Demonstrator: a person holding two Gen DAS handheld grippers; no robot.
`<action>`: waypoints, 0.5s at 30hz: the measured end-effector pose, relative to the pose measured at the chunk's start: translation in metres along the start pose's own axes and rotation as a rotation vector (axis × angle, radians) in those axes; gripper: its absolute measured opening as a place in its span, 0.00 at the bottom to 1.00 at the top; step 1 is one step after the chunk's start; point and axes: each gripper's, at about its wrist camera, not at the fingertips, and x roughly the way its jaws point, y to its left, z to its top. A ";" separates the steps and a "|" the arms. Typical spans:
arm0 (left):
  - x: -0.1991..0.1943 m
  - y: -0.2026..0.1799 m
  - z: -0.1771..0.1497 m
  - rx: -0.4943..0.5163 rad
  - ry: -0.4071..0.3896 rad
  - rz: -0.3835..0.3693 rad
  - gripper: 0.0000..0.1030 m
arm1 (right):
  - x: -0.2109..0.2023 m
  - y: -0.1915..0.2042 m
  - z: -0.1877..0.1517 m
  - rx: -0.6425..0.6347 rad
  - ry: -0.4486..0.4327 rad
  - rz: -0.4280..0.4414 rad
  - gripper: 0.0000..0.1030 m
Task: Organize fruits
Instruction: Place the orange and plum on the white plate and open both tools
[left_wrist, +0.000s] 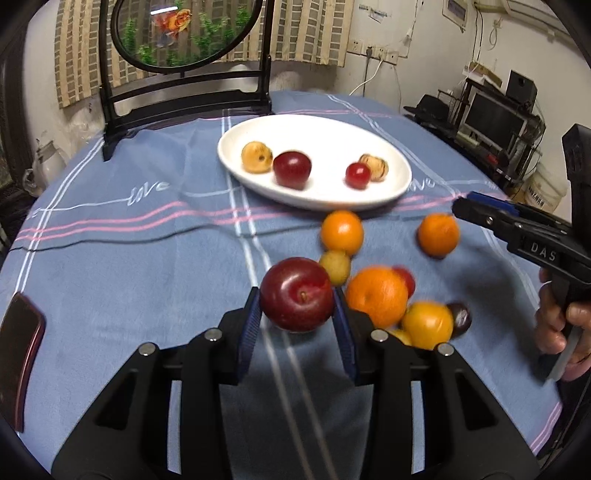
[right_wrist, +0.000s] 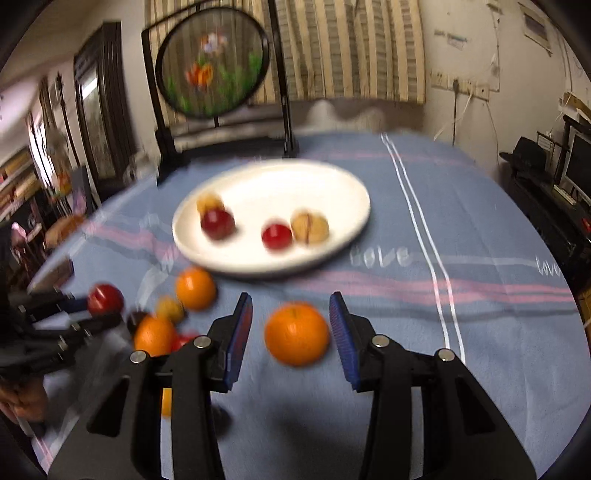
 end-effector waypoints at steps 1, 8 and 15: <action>0.005 0.000 0.006 0.003 0.008 -0.001 0.38 | 0.008 0.001 0.006 0.012 0.017 0.008 0.38; 0.006 0.012 0.002 -0.025 0.017 0.015 0.38 | 0.011 -0.004 -0.003 -0.001 0.081 0.000 0.52; -0.010 0.020 -0.001 -0.070 -0.029 -0.003 0.38 | 0.024 0.001 -0.019 -0.058 0.185 -0.039 0.62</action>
